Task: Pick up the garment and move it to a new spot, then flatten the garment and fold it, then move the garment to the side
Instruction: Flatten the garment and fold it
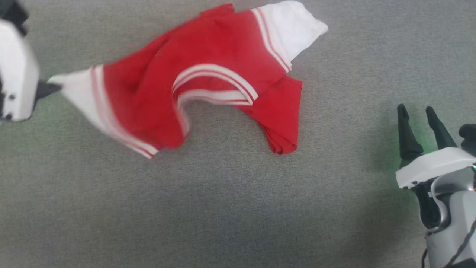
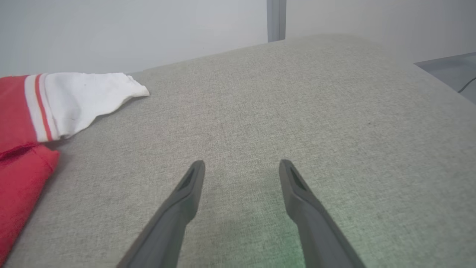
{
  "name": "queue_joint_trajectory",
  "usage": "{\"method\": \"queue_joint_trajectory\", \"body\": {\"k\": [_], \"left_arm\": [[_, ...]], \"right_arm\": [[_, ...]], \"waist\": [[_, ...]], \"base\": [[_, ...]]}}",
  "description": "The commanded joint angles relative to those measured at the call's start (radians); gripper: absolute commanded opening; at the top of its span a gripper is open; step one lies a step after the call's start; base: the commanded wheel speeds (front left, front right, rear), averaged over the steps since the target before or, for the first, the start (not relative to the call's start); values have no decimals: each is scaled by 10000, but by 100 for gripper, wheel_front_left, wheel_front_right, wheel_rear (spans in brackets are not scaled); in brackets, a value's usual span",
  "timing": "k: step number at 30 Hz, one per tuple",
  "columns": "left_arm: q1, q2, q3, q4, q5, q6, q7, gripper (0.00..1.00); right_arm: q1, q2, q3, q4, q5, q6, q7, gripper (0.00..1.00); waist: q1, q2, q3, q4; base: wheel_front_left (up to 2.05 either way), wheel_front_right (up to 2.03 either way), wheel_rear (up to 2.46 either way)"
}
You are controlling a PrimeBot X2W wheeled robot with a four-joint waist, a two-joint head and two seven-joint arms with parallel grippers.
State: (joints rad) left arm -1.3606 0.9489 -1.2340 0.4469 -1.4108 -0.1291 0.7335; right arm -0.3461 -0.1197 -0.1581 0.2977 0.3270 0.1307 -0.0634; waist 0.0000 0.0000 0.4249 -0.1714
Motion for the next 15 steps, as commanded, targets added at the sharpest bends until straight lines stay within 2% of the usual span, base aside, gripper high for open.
{"method": "queue_joint_trajectory", "body": {"k": [1,3,6,8,9,11,15], "left_arm": [[314,258,-58,36,276,77,-201,0],[584,463,-135,242,592,188,-495,0],[834,426,-196,729,1035,468,-918,0],[697,392,-268,1031,1860,502,-1258,0],[586,108,-143,1352,2023,697,-1747,0],[513,-55,-197,1662,2407,749,-1957,0],[808,-689,-83,2288,2234,581,-2465,0]], "right_arm": [[136,-85,-59,-83,-27,1,62,100],[184,-148,-126,-187,-46,3,124,100],[219,-220,-168,-363,-127,1,300,100],[178,-234,-175,-523,-192,1,411,100],[185,-258,-222,-674,-232,1,533,100],[267,-271,-252,-808,-267,1,636,100],[353,-302,-167,-984,-333,1,847,100]], "waist": [[0,0,27,57],[0,0,55,123],[0,0,69,168],[0,0,78,173],[0,0,69,207],[0,0,25,249],[0,0,-128,373]], "base": [[0,0,0],[0,0,0],[0,0,0],[0,0,0],[0,0,0],[0,0,0],[0,0,0]]}}
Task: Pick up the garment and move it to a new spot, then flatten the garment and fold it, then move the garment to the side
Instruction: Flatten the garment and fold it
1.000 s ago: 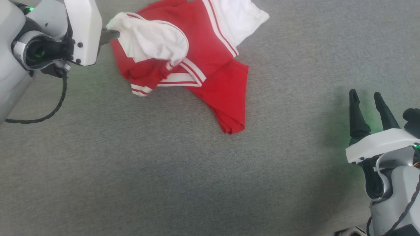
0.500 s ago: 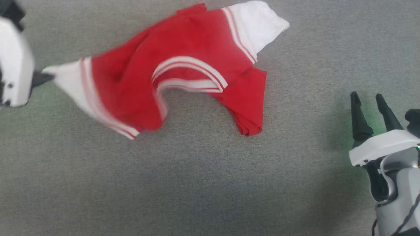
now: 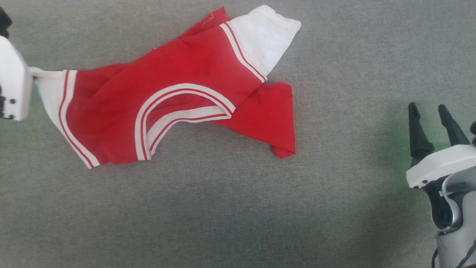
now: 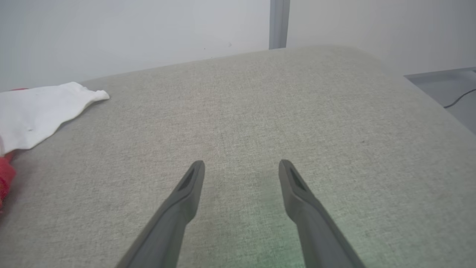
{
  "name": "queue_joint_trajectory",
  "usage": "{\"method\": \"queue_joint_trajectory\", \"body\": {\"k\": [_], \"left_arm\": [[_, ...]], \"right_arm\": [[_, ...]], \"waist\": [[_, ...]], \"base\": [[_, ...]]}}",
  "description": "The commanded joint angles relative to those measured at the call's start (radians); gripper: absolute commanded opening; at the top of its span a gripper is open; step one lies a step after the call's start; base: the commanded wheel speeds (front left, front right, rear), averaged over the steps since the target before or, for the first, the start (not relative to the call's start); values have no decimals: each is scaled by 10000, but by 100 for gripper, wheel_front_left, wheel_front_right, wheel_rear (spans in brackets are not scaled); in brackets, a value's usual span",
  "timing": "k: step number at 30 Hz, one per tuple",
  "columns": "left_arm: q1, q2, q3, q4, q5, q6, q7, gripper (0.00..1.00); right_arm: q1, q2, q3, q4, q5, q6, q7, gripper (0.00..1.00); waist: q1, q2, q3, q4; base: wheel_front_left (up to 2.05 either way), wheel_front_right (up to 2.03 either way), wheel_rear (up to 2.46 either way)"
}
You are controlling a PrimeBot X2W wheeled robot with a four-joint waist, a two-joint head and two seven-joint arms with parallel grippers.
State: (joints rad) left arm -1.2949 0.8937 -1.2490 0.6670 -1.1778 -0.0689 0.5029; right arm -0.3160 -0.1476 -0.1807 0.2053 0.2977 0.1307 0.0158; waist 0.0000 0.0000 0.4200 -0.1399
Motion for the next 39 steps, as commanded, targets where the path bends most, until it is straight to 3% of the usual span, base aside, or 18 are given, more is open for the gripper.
{"method": "queue_joint_trajectory", "body": {"k": [1,2,3,5,11,15,19,23,27,31,39], "left_arm": [[259,-297,106,232,-146,-55,-397,8],[355,-393,141,361,-142,-85,-686,47],[488,-505,198,464,-143,-117,-1069,100],[645,-647,246,557,-175,-115,-1465,100],[1964,-1568,902,431,-531,8,-4528,100],[3040,-2209,1292,86,-518,491,-6907,100],[4022,-2787,1797,-485,-36,1339,-7664,100],[5500,-3535,4313,-2093,1652,2361,-7682,100],[7418,-4435,6636,-3875,3844,2843,-7690,100],[9087,-5461,8222,-5118,5611,2682,-7691,100],[10317,-7055,10020,-5855,7397,1490,-7692,100]], "right_arm": [[61,-73,94,-90,-79,1,153,100],[40,-132,170,-124,-105,1,239,100],[-11,-205,271,-165,-125,1,343,100],[-67,-341,343,-203,-172,1,477,100],[-530,-1466,1018,-381,-273,1,1755,100],[-1140,-2452,1789,-183,69,1,3232,100],[-2104,-3400,2551,54,808,1,4927,100],[-3020,-4174,2941,439,1624,1,6387,100],[-3864,-4734,3242,995,2105,1,7459,100],[-4576,-5071,3513,1790,2293,1,8394,100],[-5628,-5223,3613,3244,1958,1,9732,100]], "waist": [[0,0,-155,118],[0,0,-216,173],[0,0,-296,254],[0,0,-384,368],[0,0,-869,1575],[0,0,-1012,2590],[0,0,-959,3498],[0,0,-901,4303],[0,0,-807,4842],[0,0,-607,5245],[0,0,11,5710]], "base": [[0,0,0],[0,0,0],[0,0,0],[0,0,0],[0,0,0],[0,0,0],[0,0,0],[0,0,0],[0,0,0],[0,0,0],[0,0,0]]}}
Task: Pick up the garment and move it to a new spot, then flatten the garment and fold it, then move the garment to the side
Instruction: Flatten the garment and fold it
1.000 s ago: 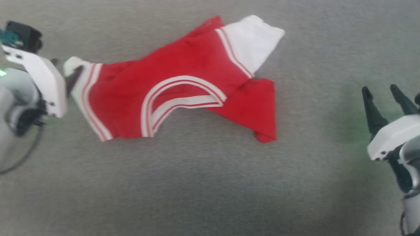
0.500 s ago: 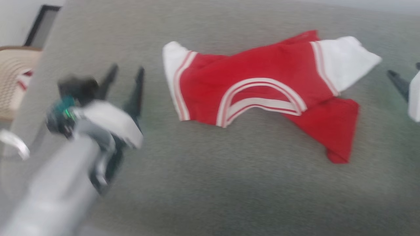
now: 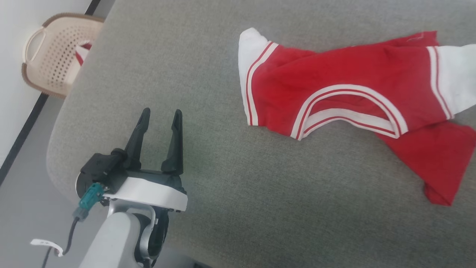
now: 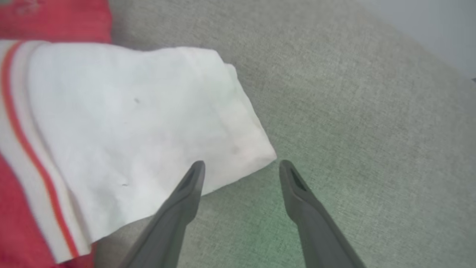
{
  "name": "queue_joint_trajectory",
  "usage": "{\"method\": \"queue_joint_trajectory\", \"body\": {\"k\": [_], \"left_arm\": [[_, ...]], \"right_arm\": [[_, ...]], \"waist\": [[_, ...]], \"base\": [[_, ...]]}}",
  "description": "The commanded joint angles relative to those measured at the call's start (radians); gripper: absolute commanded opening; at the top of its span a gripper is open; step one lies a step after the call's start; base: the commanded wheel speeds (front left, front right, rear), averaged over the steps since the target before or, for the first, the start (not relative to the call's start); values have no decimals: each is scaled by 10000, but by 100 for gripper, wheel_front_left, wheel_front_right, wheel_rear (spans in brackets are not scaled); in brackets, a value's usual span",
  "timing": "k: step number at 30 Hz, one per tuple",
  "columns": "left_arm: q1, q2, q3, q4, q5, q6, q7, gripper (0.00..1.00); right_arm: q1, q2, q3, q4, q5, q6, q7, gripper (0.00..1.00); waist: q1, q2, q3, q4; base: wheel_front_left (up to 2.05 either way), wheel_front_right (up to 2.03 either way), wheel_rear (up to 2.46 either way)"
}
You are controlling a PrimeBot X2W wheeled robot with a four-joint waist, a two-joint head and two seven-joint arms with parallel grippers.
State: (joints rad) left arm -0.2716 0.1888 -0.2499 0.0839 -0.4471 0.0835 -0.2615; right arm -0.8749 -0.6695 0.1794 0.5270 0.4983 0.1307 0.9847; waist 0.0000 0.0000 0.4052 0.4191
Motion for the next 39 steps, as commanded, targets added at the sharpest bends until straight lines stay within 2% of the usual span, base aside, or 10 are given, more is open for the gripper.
{"method": "queue_joint_trajectory", "body": {"k": [1,7,8,9,10,11,12,28,37,39], "left_arm": [[93,-161,189,-25,198,-187,-49,100],[76,-847,1111,19,843,-969,-50,100],[56,-934,1235,21,935,-1079,-50,100],[44,-990,1367,30,1012,-1169,-50,100],[44,-990,1367,30,1012,-1169,-50,100],[27,-1047,1483,47,1093,-1261,-50,100],[8,-1098,1580,50,1139,-1349,-50,100],[405,-1102,3045,-277,1930,-1943,-51,100],[193,-495,2680,-165,2178,-2086,-51,100],[-42,-135,2404,-51,2277,-2119,-36,100]], "right_arm": [[-104,-1,17,167,-115,1,107,100],[-91,182,293,769,-438,0,312,100],[-71,230,346,792,-419,0,263,49],[-78,276,387,811,-407,0,192,22],[-78,276,387,811,-407,0,192,22],[-88,288,403,827,-433,0,95,4],[-99,274,422,828,-458,0,7,0],[2266,-775,-1521,-1083,155,-5,-1990,0],[3858,12,-3119,-2155,-317,0,-3024,0],[3804,346,-3305,-2200,-492,0,-3533,91]], "waist": [[0,0,228,151],[0,0,632,126],[0,0,681,100],[0,0,720,54],[0,0,720,54],[0,0,737,6],[0,0,737,-56],[0,0,81,-2065],[0,0,-63,-2907],[0,0,-111,-3038]], "base": [[0,0,0],[0,0,0],[0,0,0],[0,0,0],[0,0,0],[0,0,0],[0,0,0],[0,0,0],[0,0,0],[0,0,0]]}}
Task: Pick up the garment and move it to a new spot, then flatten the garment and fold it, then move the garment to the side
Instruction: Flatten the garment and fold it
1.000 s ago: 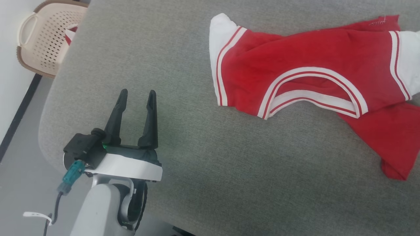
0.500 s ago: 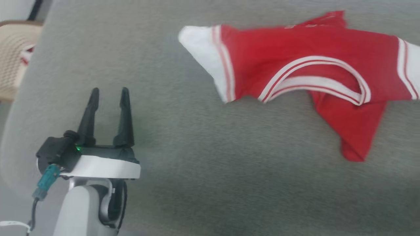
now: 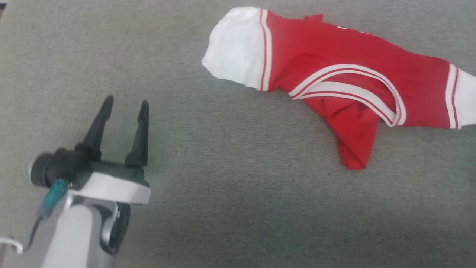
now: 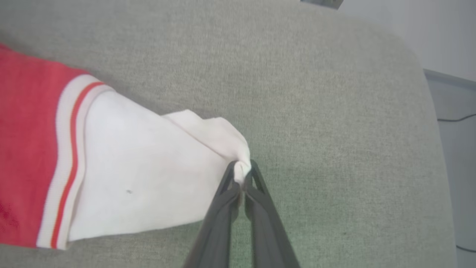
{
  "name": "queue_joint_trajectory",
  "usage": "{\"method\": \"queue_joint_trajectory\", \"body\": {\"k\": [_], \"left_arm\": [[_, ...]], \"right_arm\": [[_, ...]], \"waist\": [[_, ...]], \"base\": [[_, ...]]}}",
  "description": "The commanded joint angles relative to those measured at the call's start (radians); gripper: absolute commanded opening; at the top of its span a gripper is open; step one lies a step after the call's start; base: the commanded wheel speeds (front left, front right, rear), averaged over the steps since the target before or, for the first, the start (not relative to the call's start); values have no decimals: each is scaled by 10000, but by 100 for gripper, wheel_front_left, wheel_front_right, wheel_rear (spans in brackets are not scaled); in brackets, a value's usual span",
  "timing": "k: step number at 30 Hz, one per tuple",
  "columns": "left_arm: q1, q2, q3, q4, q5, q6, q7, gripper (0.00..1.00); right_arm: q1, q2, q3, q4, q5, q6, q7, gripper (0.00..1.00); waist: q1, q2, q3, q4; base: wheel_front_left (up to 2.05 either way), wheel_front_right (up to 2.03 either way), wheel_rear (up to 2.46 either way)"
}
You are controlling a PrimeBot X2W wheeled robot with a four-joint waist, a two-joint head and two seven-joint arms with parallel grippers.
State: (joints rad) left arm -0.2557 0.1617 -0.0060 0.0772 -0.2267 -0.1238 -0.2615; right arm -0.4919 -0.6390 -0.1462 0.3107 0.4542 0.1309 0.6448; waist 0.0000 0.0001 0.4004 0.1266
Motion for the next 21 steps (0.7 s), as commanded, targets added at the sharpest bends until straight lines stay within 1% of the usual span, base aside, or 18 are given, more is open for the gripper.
{"method": "queue_joint_trajectory", "body": {"k": [1,4,7,9,10,14,15,16,18,21], "left_arm": [[-370,338,-206,54,109,-56,34,100],[-981,1253,-992,174,164,-65,392,100],[-1802,2531,-2279,292,-212,-63,951,100],[-2426,3409,-3322,397,-682,-65,1372,100],[-3124,4277,-4450,527,-1261,-66,1866,100],[-4740,5796,-7233,482,-2941,-66,3131,100],[-4740,5796,-7233,482,-2941,-66,3131,100],[-5162,6100,-7940,414,-3380,-68,3436,100],[-6100,6504,-9107,372,-4123,-69,3913,100],[-7395,6776,-10716,554,-5144,-69,4560,100]], "right_arm": [[-10,195,-27,-71,-218,-1,-427,100],[93,536,-50,-82,-514,-1,-1231,100],[226,740,-218,-185,-678,-2,-2009,100],[307,919,-426,-363,-809,-1,-2594,100],[419,1161,-615,-582,-833,-1,-3116,100],[639,1564,-818,-1096,-817,-1,-3865,100],[639,1564,-818,-1096,-817,-1,-3865,100],[680,1668,-812,-1213,-811,-1,-3952,100],[788,1838,-761,-1450,-810,-1,-4071,100],[895,2082,-658,-1764,-807,-1,-4177,100]], "waist": [[0,-1,-88,-180],[0,-1,-219,-422],[0,-1,-329,-705],[0,-1,-381,-929],[0,-1,-374,-1186],[0,-1,-220,-1700],[0,-1,-220,-1700],[0,-1,-158,-1831],[0,-1,-19,-2054],[0,-1,220,-2350]], "base": [[0,0,0],[0,0,0],[0,0,0],[0,0,0],[0,0,0],[0,0,0],[0,0,0],[0,0,0],[0,0,0],[0,0,0]]}}
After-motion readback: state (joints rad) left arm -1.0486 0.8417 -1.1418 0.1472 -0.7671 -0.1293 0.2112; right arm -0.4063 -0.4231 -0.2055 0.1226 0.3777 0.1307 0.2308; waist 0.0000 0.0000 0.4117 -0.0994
